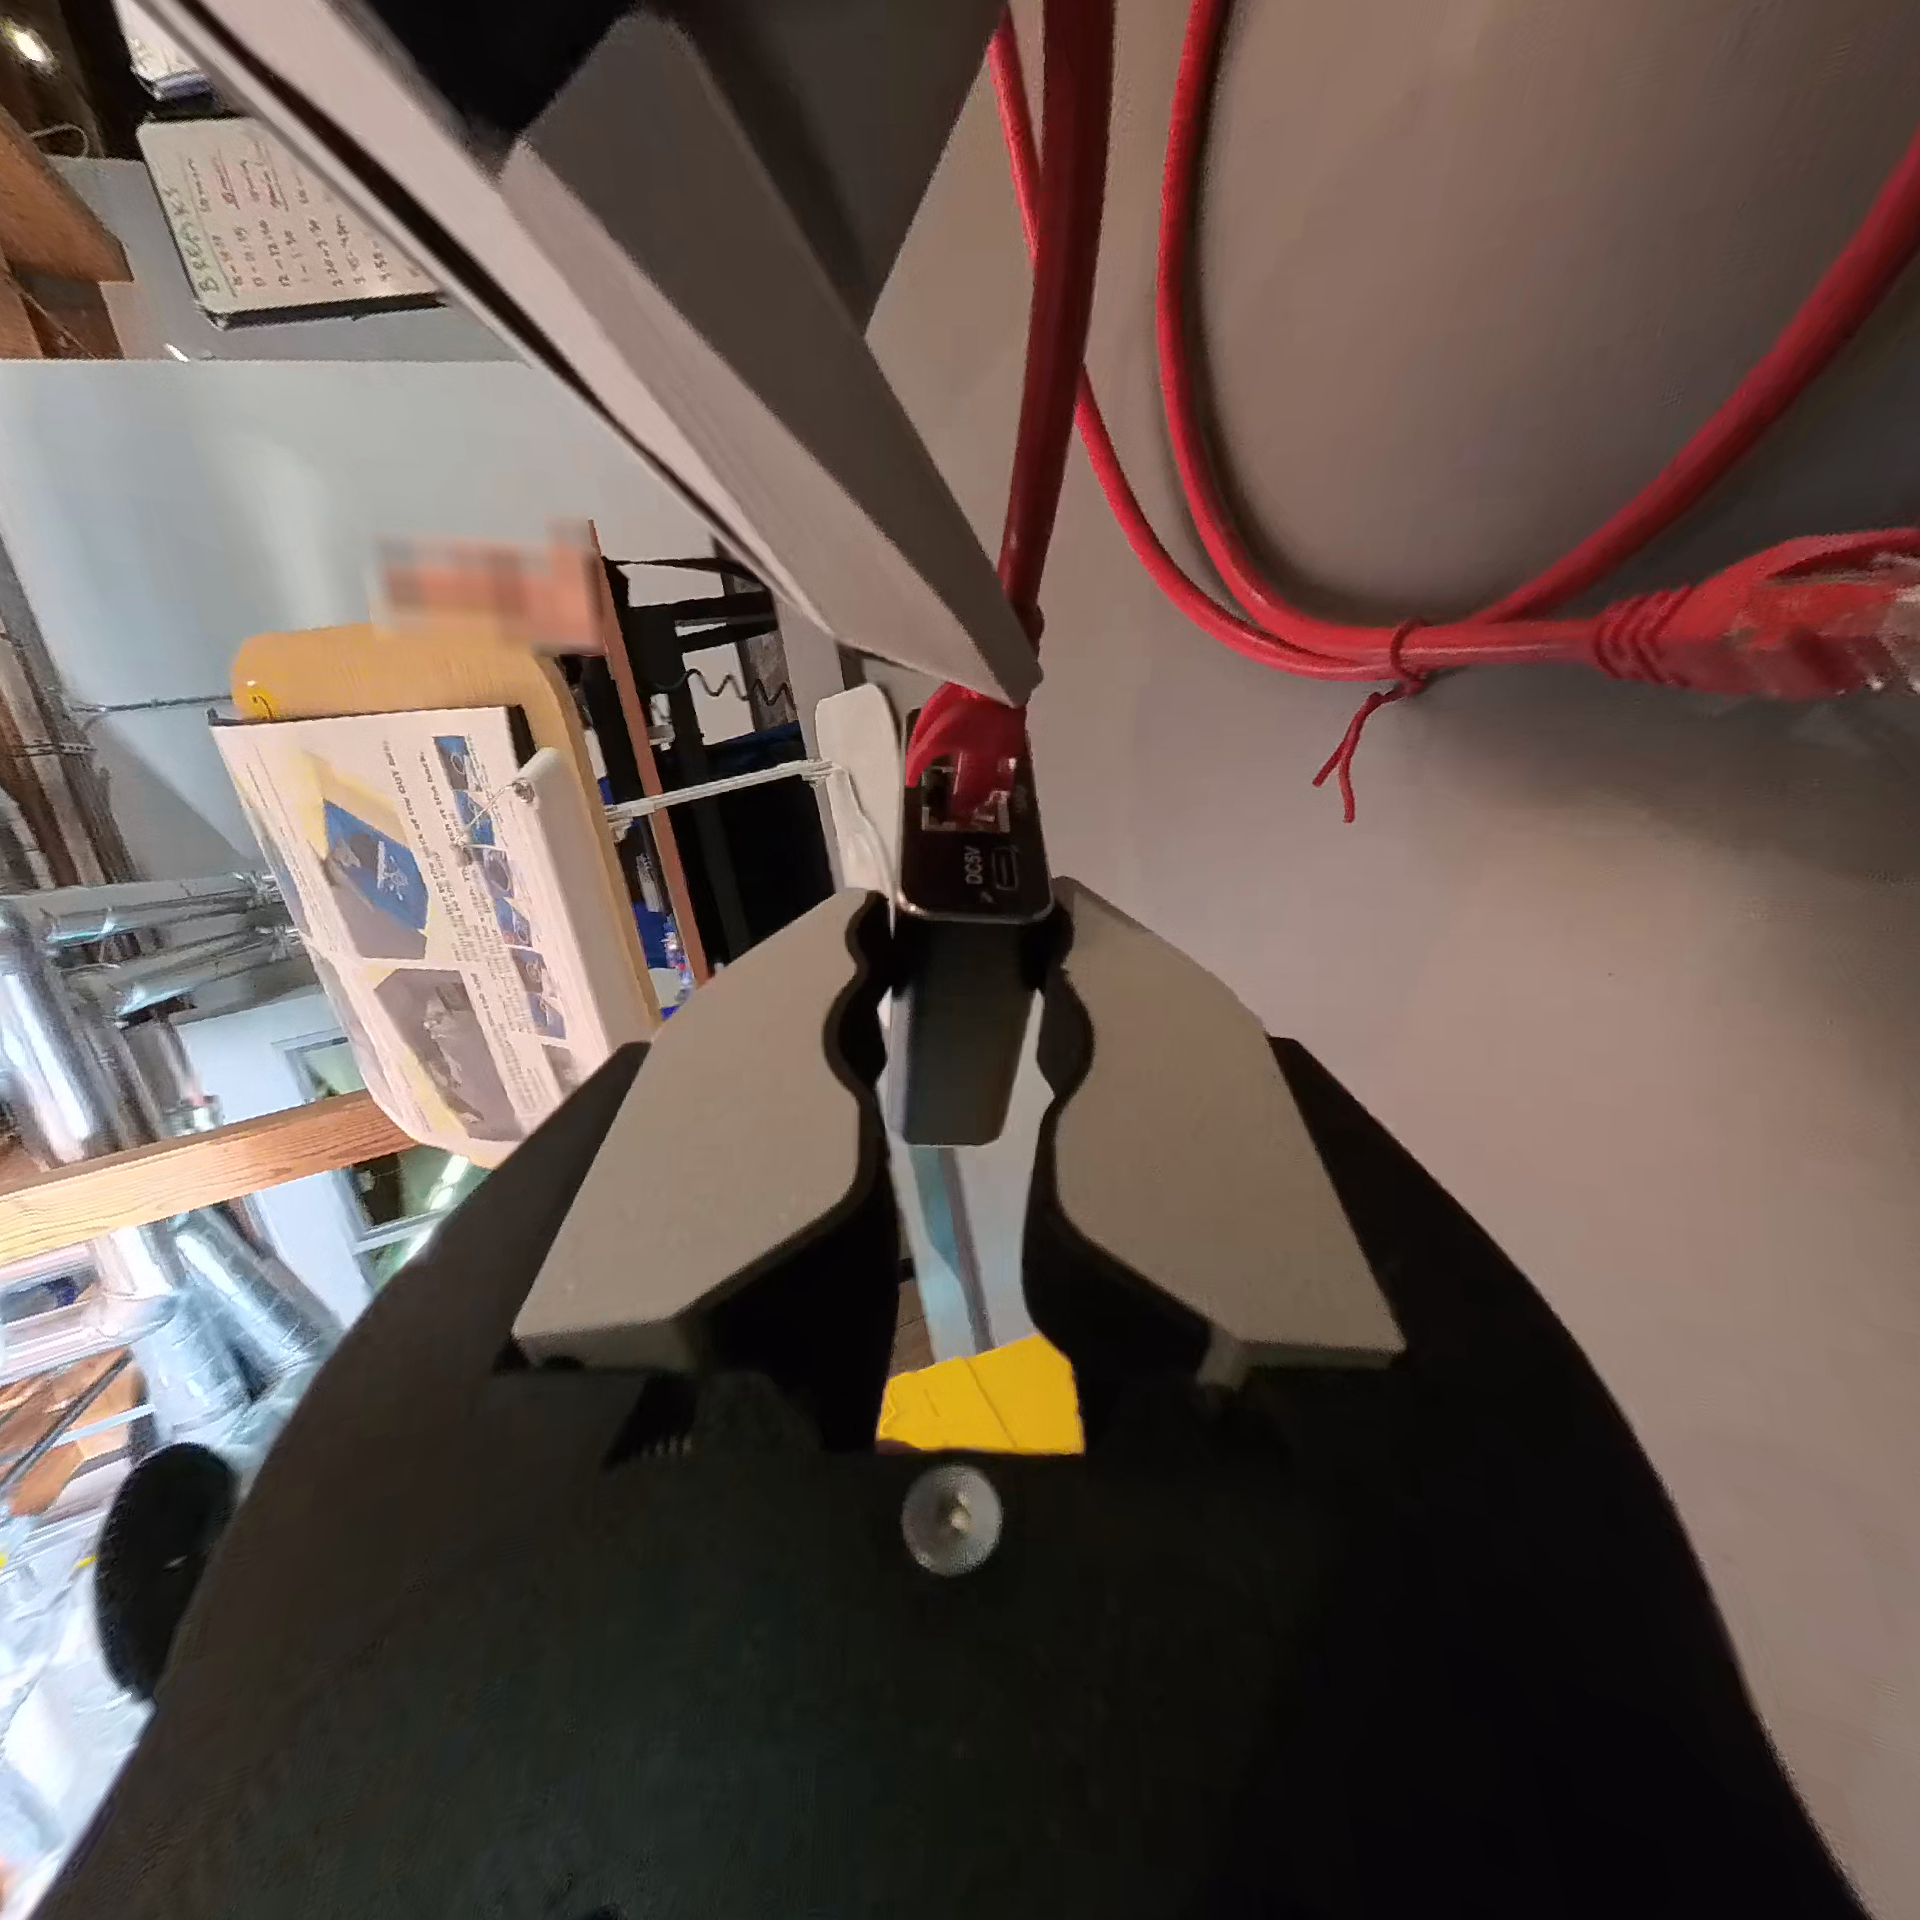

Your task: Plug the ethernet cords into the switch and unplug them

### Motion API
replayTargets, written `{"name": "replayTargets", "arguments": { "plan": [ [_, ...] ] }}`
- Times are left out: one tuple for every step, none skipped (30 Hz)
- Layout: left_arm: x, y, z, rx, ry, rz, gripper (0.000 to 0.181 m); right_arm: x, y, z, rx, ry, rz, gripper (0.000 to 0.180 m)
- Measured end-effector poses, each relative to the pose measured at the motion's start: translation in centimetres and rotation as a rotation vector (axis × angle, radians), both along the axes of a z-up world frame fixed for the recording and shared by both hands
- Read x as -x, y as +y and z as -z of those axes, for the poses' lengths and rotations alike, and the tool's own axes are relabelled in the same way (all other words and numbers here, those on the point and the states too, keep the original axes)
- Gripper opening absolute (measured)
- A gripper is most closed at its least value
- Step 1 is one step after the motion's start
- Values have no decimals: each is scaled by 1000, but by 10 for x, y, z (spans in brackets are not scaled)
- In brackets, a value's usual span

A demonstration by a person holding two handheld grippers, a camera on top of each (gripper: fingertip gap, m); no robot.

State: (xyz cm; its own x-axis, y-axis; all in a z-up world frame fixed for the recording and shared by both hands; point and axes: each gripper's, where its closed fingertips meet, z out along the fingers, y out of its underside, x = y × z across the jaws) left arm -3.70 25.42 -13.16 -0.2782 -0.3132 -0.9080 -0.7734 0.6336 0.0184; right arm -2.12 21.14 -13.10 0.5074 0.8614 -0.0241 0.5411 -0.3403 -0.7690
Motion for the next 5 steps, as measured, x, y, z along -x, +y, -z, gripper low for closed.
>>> {"name": "replayTargets", "arguments": {
  "plan": [
    [1,-1,2,32,3,0,25,0,0,0,-4,-4,-1,9],
    [1,-2,3,67,8,1,27,-1,1,0,-7,-2,0,8],
    [2,-3,3,99,7,6,32,-2,1,1,-9,-4,1,8],
    [3,-5,4,142,2,10,41,-3,1,1,-14,-11,-2,8],
    [4,-7,5,199,1,13,49,-5,2,2,-19,-16,-4,8]
  ]
}}
